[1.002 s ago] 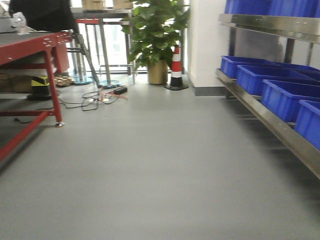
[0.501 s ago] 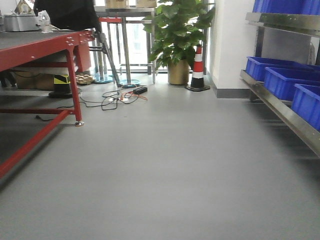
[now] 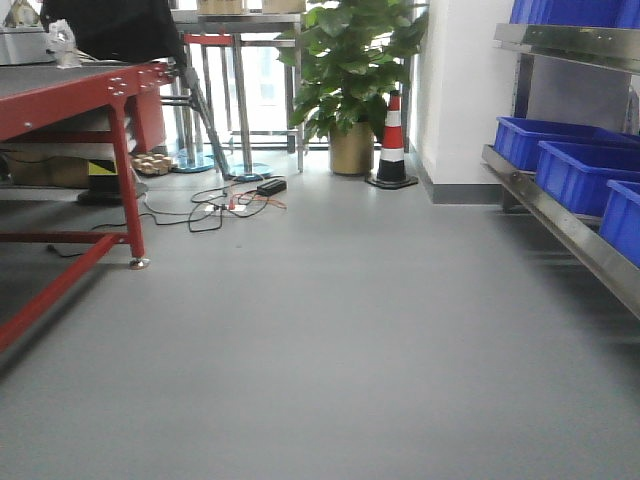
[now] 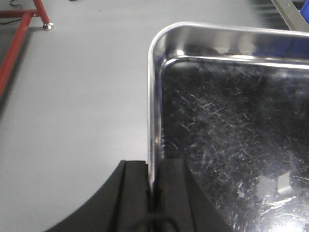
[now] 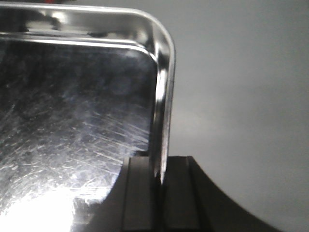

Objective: Stack silver trays without gaps
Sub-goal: 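Hold the tray in both grippers while the base turns away from the rack, then carry the tray with both grippers while driving past the plant and cone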

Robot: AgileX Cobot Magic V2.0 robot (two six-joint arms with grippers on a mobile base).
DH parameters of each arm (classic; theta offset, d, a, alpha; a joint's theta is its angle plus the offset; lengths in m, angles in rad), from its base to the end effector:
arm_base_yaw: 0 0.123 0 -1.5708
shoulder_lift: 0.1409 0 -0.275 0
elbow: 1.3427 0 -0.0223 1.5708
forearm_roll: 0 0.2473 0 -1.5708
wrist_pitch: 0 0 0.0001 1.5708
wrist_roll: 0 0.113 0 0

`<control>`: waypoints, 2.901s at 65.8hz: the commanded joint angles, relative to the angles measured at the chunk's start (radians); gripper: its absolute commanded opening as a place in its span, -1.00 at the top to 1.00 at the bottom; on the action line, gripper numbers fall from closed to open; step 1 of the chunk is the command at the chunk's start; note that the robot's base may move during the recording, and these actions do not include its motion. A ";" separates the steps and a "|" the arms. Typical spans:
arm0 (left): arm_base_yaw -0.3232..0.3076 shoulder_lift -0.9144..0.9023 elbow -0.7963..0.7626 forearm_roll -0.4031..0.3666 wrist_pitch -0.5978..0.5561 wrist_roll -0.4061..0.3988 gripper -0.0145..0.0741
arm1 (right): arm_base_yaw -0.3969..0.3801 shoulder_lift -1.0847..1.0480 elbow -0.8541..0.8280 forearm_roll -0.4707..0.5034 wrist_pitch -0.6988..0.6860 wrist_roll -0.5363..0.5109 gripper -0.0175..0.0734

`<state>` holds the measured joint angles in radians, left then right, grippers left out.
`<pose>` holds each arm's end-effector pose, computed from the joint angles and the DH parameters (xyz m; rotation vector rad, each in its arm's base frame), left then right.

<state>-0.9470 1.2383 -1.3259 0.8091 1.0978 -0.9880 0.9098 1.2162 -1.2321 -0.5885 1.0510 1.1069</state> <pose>0.2051 -0.1604 0.3985 0.0988 2.1225 -0.0489 0.1962 0.1635 0.3640 0.0758 2.3121 0.2452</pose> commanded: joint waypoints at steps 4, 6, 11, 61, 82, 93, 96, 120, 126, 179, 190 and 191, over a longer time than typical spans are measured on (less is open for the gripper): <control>-0.006 -0.007 -0.004 0.033 -0.017 0.001 0.69 | 0.001 -0.007 -0.001 -0.020 -0.011 -0.009 0.66; -0.006 -0.007 -0.004 0.033 -0.017 0.001 0.69 | 0.001 -0.007 -0.001 -0.020 -0.011 -0.009 0.66; -0.006 -0.007 -0.004 0.033 -0.017 0.001 0.69 | 0.001 -0.007 -0.001 -0.020 -0.011 -0.009 0.66; -0.006 -0.007 -0.004 0.039 -0.017 0.001 0.69 | 0.001 -0.007 -0.001 -0.020 -0.013 -0.009 0.66; -0.006 -0.007 -0.004 0.039 -0.017 0.001 0.69 | 0.001 -0.007 -0.001 -0.020 -0.013 -0.009 0.66; -0.006 -0.007 -0.004 0.042 -0.017 0.001 0.69 | 0.001 -0.007 -0.001 -0.020 -0.022 -0.009 0.66; -0.006 -0.007 -0.004 0.044 -0.017 0.001 0.69 | 0.001 -0.007 -0.001 -0.020 -0.027 -0.009 0.66; -0.006 -0.007 -0.004 0.071 -0.017 0.001 0.69 | 0.001 -0.007 -0.001 -0.020 -0.041 -0.009 0.66; -0.006 -0.007 -0.004 0.071 -0.017 0.001 0.69 | 0.001 -0.007 -0.001 -0.020 -0.050 -0.009 0.66; -0.006 -0.007 -0.004 0.076 -0.017 0.001 0.69 | 0.001 -0.007 -0.001 -0.020 -0.265 -0.009 0.66; -0.006 -0.007 -0.004 0.078 -0.017 0.001 0.69 | 0.001 -0.007 -0.001 -0.020 -0.330 -0.009 0.66; -0.006 -0.007 -0.004 0.081 -0.017 0.001 0.69 | 0.001 -0.007 -0.001 -0.020 -0.335 -0.009 0.66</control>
<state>-0.9453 1.2300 -1.3259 0.8967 1.1426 -0.9880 0.9021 1.2162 -1.2240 -0.6019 0.8824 1.1069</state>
